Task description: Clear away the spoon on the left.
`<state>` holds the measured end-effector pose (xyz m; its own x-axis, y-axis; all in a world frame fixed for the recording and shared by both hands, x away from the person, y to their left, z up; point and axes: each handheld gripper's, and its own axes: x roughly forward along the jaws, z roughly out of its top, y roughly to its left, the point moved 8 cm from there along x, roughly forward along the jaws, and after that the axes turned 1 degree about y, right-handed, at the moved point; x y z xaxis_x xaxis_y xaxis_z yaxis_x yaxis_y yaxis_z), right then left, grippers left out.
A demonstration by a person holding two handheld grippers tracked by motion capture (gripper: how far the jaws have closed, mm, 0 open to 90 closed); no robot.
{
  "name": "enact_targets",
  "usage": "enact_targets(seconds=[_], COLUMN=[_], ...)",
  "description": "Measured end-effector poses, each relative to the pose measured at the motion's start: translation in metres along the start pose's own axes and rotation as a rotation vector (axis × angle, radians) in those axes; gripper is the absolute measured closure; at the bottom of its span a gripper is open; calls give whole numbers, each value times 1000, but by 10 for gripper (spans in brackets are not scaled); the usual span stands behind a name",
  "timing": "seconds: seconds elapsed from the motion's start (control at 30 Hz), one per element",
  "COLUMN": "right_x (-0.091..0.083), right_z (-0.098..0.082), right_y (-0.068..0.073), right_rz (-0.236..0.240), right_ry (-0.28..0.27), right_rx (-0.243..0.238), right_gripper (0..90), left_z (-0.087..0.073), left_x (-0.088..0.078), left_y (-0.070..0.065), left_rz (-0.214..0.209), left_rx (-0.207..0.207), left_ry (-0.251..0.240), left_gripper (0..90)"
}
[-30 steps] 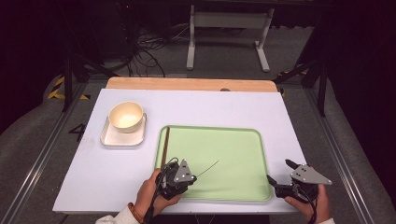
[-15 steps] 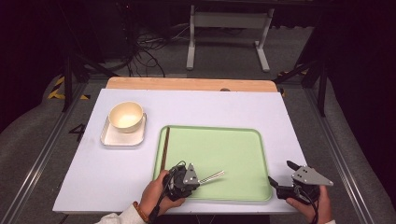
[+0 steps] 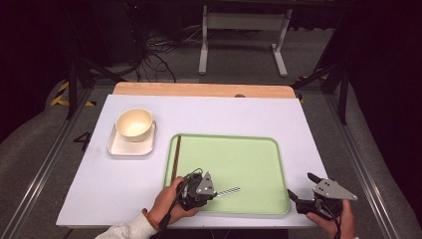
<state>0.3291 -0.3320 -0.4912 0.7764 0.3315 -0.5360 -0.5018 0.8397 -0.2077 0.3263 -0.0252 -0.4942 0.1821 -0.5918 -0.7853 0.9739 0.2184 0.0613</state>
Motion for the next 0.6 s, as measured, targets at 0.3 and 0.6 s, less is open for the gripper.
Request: enact_targets(seconds=[0.3, 0.6], right_x=[0, 0], right_z=[-2, -2], right_y=[0, 0], right_rz=[0, 4], right_ry=[5, 11], right_rx=[0, -4], right_gripper=[127, 127], left_z=[7, 2], left_x=[18, 20], left_y=[-7, 17], left_rz=[-68, -30], left_rx=[65, 20], left_ry=[53, 65], left_gripper=[900, 894])
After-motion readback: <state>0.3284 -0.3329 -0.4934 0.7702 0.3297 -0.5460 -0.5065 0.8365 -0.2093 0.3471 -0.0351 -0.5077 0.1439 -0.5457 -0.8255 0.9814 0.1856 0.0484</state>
